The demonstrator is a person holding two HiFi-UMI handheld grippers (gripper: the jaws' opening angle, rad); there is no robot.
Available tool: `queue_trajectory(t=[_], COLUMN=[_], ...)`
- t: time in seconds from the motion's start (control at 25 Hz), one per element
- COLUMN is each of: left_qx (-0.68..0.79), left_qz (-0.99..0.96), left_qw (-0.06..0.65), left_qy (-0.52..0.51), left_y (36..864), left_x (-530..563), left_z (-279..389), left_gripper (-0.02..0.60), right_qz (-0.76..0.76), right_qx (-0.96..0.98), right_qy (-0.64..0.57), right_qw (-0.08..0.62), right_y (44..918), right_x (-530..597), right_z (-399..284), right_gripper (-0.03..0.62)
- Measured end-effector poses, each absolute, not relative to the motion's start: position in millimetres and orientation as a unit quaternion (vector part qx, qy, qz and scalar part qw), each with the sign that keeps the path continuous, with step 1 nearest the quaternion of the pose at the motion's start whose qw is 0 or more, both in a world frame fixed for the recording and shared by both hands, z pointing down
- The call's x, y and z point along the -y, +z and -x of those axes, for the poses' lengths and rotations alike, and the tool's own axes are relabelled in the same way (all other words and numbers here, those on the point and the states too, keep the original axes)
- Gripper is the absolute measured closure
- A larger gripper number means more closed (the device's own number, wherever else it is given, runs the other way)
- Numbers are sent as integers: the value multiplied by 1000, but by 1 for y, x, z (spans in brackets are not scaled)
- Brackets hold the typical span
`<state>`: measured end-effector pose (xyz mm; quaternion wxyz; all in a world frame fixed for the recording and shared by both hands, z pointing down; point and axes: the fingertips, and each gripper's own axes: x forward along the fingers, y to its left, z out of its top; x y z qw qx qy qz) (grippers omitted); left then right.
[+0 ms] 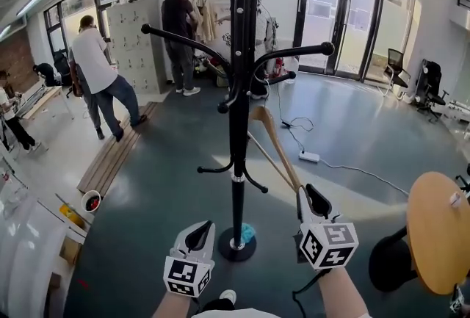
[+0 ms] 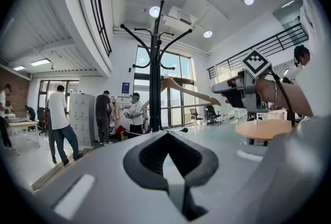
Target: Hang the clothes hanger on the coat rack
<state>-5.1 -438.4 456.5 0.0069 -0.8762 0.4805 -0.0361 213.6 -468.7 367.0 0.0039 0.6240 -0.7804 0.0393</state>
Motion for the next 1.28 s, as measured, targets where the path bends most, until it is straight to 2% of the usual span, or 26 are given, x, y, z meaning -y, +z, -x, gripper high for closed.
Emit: queue_trajectory(t=[0.04,0.16,0.68,1.0,1.28], left_qx=[-480,-479,-494,-502,-497], left_qz=[877,877,868,863,866], left_qw=[8,11,8,6,5], left_qy=[-35,-32,-48,-57,-54], left_y=[455,451,453,458,464], left_x=[430,404,295,261,218], left_z=[0,-14,-52,-35,16], left_gripper=[581,581,581,581,581], right_qz=[-629,-630,-580,-568,-580], right_qx=[777,775,802,808,797], right_qy=[38,49,126,145,151], right_qw=[8,24,64,63,68], right_y=[372,391,469,482,498], right_x=[457,426,323,289,239], right_z=[-218,-228,-240,-221,-176], right_gripper=[525,567,568,568,568])
